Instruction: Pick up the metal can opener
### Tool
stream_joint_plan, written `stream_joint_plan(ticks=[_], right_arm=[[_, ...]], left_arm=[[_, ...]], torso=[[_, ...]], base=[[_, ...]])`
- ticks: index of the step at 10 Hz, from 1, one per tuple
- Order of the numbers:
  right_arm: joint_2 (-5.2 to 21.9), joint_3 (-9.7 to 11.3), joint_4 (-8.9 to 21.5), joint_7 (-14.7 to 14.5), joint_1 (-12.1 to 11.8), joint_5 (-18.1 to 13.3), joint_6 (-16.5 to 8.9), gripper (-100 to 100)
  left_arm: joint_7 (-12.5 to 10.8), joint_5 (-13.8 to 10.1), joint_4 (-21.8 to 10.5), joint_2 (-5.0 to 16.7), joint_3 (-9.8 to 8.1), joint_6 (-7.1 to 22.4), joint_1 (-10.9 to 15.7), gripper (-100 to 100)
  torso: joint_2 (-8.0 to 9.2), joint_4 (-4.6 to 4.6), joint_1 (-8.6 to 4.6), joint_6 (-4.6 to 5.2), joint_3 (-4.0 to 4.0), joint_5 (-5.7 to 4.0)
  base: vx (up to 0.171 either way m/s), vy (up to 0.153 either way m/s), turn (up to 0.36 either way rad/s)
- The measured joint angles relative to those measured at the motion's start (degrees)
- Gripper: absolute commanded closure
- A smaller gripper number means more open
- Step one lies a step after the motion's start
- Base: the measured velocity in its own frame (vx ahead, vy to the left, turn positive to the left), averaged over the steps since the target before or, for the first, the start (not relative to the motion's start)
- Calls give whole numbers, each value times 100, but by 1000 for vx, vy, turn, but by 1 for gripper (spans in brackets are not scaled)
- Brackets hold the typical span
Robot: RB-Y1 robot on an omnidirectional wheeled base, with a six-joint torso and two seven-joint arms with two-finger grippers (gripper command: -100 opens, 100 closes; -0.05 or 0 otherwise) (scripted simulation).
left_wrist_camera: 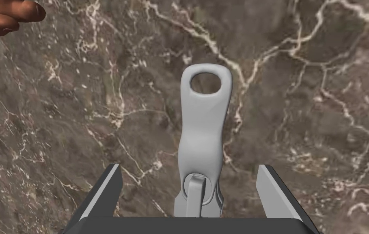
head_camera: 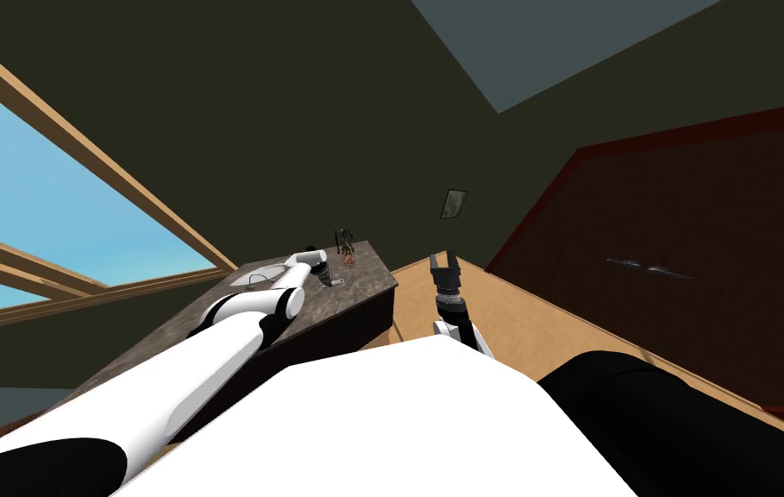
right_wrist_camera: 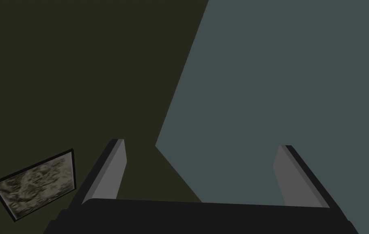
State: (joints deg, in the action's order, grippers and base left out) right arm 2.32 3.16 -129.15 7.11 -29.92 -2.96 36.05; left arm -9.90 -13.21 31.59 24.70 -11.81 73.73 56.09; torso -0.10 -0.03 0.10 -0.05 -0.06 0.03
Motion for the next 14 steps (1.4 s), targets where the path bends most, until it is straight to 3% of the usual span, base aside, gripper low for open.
stream_joint_plan(ticks=[3,5,7,8,9,10,11,12,13,14], right_arm=[[0,0,0,0,0,0,0,0],[0,0,0,0,0,0,0,0],[0,0,0,0,0,0,0,0],[0,0,0,0,0,0,0,0],[0,0,0,0,0,0,0,0],[0,0,0,0,0,0,0,0],[0,0,0,0,0,0,0,0],[0,0,0,0,0,0,0,0],[0,0,0,0,0,0,0,0],[0,0,0,0,0,0,0,0]], left_arm=[[-49,-126,-391,83,-59,229,140,-100],[-88,-169,-417,105,-78,362,131,-100],[-58,-190,-695,144,-86,284,235,-100],[-54,-192,-717,147,-87,274,240,0],[-54,-191,-714,147,-87,275,240,-100],[-35,-187,-892,114,-85,118,235,-100],[-56,-188,-625,58,-89,121,29,-100],[-58,-188,-652,44,-90,92,9,-100],[-55,-188,-667,44,-90,73,12,100],[-56,-188,-666,44,-90,75,12,100]], torso=[[-3,-1,5,-1,-2,2],[4,0,-3,-1,2,0],[8,1,-9,0,4,-2],[9,2,-10,0,5,-2],[11,2,-11,0,6,-2],[4,0,-9,0,2,-1],[-1,-1,-7,-1,-1,0],[-1,-1,-8,0,-1,-1],[7,1,-11,0,3,-2],[10,2,-11,0,6,-2]], base=[[35,37,-15],[8,8,-2],[8,3,-4],[0,0,0],[26,6,-3],[40,9,-5],[33,5,1],[0,0,0],[0,0,0],[0,0,0]])
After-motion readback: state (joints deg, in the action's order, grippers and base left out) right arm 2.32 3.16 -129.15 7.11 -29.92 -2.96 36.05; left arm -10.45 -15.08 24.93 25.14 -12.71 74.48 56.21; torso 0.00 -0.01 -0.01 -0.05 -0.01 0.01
